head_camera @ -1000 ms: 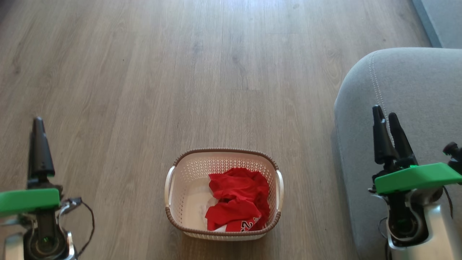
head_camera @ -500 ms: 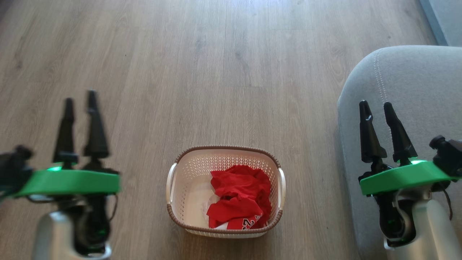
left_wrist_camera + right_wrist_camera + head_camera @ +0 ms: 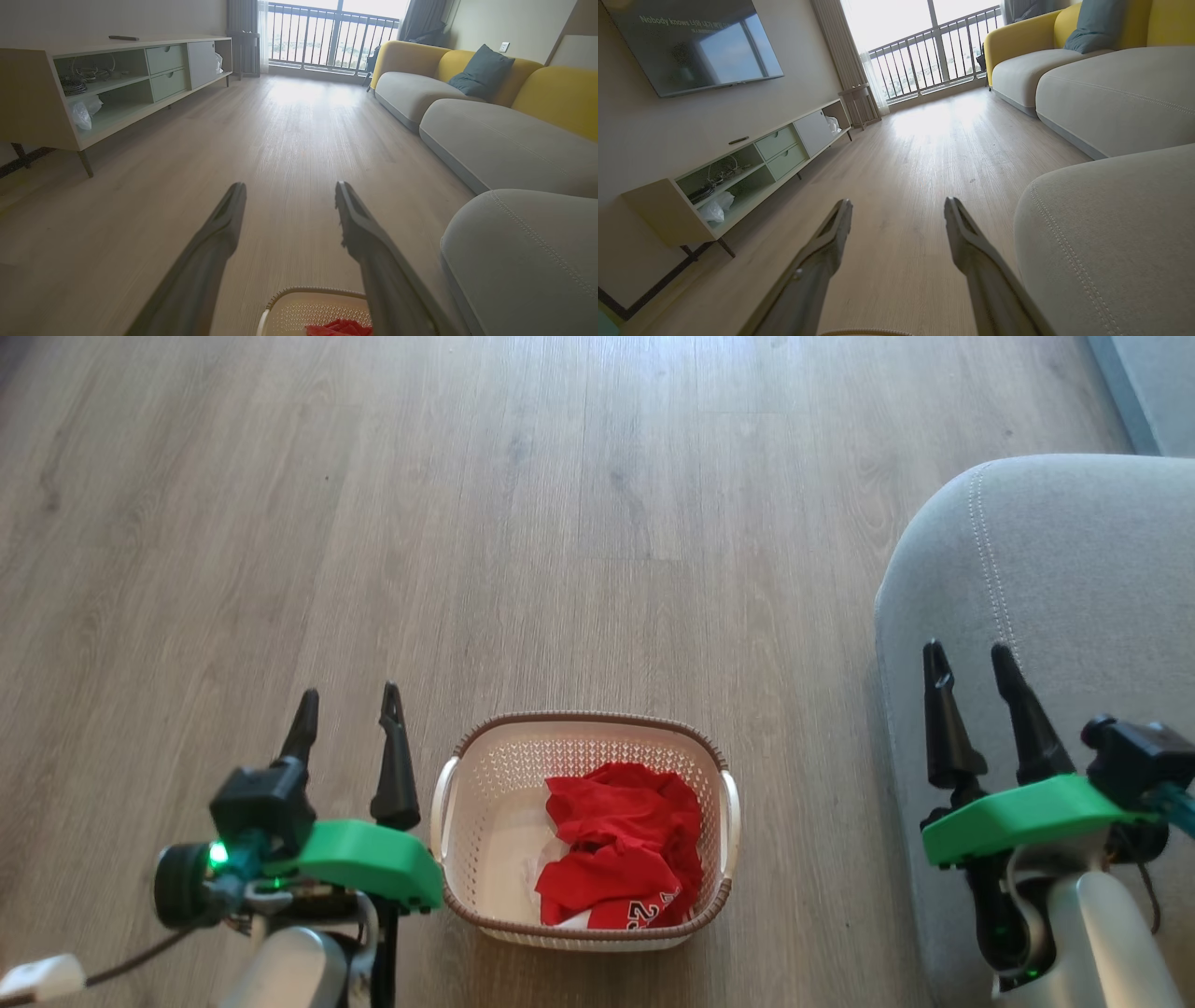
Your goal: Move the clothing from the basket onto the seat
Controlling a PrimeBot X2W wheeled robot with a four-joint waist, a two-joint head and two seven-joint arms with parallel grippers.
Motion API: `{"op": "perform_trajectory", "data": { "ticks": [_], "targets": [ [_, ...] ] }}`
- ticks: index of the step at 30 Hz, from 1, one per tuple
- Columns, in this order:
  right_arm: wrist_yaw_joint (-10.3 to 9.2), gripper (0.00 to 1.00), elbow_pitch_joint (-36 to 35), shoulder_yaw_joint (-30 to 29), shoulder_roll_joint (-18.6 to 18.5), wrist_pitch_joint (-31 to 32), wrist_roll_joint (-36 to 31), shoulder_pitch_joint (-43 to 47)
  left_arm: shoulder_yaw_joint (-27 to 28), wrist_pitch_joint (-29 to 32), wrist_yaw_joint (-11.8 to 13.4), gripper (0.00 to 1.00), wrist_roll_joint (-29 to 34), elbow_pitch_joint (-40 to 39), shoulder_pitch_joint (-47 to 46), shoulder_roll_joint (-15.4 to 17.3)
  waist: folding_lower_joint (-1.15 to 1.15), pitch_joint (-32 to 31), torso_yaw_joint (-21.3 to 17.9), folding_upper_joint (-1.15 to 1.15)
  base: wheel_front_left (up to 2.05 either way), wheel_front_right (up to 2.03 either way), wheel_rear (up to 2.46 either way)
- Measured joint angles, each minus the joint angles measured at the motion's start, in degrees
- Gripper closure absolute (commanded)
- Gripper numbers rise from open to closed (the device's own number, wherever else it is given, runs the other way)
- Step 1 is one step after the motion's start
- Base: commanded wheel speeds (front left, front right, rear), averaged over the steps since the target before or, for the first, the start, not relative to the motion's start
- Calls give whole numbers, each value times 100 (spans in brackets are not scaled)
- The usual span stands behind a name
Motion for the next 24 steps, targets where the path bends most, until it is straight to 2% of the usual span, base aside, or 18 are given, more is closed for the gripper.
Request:
{"op": "perform_trajectory", "data": {
  "ticks": [3, 9, 18, 24],
  "targets": [
    [0, 0, 259, -14, 0, -49, -97, 1, -255, -54, 283, 0, -1, 86, -7, 77, 0, -1, 3, 0, 0, 0, 0],
    [0, 0, 634, 41, 0, -157, -550, -1, -380, -155, 466, 0, 93, 201, -9, 116, 0, -9, 12, 0, 0, 0, 0],
    [0, 0, 693, 63, 0, -316, -1051, -32, -175, -305, 535, 0, 678, -2, -5, 24, 0, 45, 40, 0, 0, 0, 0],
    [0, 0, 758, 124, 0, -404, -1383, -144, 22, -424, 435, 0, 1133, -155, 8, -103, 0, 65, 75, 0, 0, 0, 0]
  ]
}}
